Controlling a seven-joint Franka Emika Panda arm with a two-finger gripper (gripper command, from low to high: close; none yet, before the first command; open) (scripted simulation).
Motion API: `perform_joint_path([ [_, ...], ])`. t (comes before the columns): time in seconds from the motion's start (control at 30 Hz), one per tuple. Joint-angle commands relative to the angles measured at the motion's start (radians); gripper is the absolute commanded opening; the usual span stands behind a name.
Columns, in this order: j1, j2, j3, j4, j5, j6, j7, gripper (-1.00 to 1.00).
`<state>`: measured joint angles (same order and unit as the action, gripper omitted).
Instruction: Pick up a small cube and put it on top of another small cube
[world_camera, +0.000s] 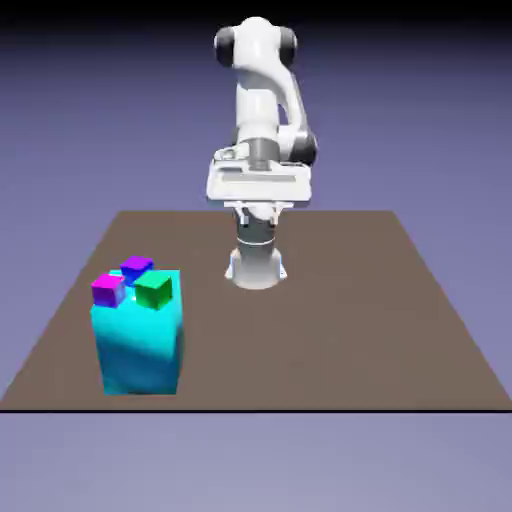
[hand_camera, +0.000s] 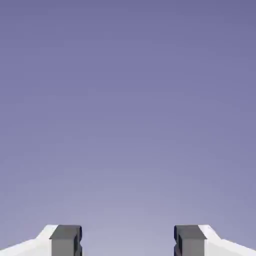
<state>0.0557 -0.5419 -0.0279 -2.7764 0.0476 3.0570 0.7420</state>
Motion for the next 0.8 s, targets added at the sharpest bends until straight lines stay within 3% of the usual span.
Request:
perform_joint_path([
  [0.0,0.036,0.023,-0.023,0.028,0.04,0.017,0.001,0.0],
  [0.13,0.17,0.117,-0.121,0.133,0.199,0.078,-0.006,0.0],
  [0.67,0.265,0.484,-0.701,0.298,0.887,0.138,-0.397,0.0],
  [0.77,0.191,0.552,-0.74,0.302,0.951,0.125,-0.339,0.0],
])
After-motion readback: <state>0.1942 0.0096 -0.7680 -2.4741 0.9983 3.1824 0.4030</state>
